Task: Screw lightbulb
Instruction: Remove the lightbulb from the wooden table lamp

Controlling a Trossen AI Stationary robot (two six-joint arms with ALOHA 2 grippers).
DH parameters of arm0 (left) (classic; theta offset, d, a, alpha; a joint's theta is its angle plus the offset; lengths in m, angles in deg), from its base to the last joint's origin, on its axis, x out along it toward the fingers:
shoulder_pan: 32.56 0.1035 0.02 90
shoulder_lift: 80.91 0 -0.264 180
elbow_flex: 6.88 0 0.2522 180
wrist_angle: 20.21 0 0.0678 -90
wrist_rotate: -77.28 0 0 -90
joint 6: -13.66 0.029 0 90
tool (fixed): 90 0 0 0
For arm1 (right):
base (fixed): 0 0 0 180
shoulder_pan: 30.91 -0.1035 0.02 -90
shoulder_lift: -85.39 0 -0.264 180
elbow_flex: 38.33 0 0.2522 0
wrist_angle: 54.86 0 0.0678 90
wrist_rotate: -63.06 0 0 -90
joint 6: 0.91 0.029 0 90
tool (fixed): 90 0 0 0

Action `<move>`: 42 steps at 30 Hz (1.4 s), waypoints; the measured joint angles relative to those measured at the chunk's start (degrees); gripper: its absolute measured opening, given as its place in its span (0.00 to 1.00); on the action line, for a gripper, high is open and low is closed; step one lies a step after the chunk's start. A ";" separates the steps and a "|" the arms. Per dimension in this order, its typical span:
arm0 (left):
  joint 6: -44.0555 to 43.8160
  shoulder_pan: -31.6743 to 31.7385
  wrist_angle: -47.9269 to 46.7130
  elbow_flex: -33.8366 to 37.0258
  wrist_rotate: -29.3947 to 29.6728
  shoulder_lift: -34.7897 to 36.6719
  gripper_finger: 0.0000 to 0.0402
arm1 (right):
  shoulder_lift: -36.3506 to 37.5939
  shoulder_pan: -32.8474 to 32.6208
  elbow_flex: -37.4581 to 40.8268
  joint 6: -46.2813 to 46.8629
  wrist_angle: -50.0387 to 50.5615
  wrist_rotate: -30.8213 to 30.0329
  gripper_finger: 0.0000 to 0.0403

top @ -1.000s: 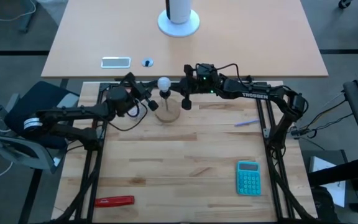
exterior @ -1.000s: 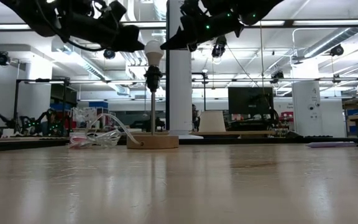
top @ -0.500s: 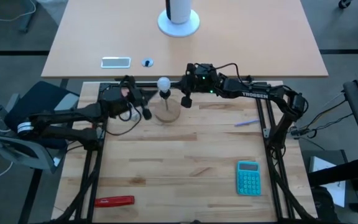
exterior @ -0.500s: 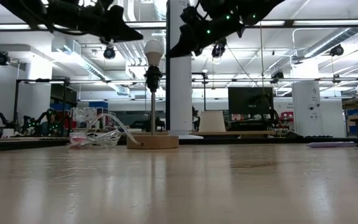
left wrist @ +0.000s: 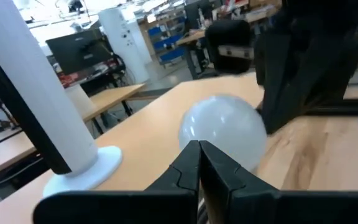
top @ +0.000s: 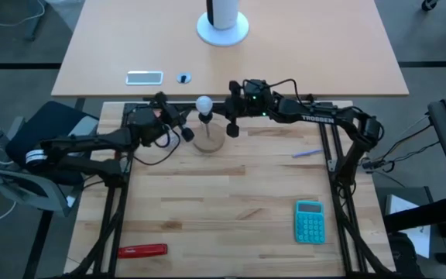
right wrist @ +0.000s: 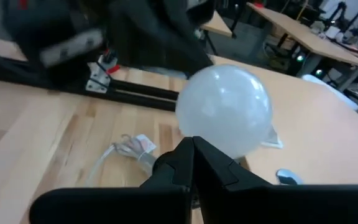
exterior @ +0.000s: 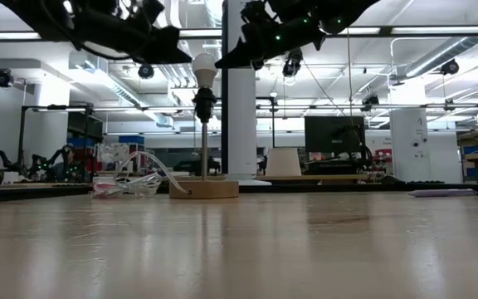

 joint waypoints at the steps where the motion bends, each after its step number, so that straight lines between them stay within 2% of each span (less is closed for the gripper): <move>1: 0.02 0.08 0.51 0.02 0.04 -0.96 0.00 | -0.15 0.01 0.00 0.24 -0.36 -0.26 0.01; 3: 0.00 0.13 1.55 0.00 0.33 -2.63 0.00 | -0.19 0.04 0.00 0.46 -0.44 -0.83 0.01; 7: -0.42 -0.45 1.78 0.00 -0.23 -3.99 0.00 | -0.21 0.00 -0.01 0.53 0.05 -5.99 0.01; 11: -0.01 -1.45 1.76 -0.17 -3.22 -3.13 0.00 | -0.23 0.15 0.00 0.33 0.48 -6.52 0.01; 15: 0.46 -1.99 0.94 -0.17 -3.23 -1.18 0.00 | -0.23 0.26 0.00 0.31 1.03 -6.52 0.01; 20: 2.55 -1.86 0.80 -0.22 2.13 0.03 0.00 | -0.23 0.28 -0.01 -0.88 2.08 -5.70 0.01; 24: 4.91 -0.77 3.49 -0.22 7.69 -1.17 0.00 | -0.23 -0.04 0.00 -1.67 1.28 -0.06 0.01; 36: 4.98 -0.51 6.59 -0.20 2.69 -6.03 0.00 | -0.45 -0.17 -0.02 -0.52 -0.53 -0.50 0.01; 40: 5.93 -1.43 5.84 -0.18 2.50 -5.37 0.00 | -0.45 -0.12 -0.02 -1.04 0.52 -3.99 0.01; 42: 6.64 -2.32 4.59 -0.15 -0.57 -4.39 0.00 | -0.45 0.00 -0.09 -1.48 0.80 -6.14 0.01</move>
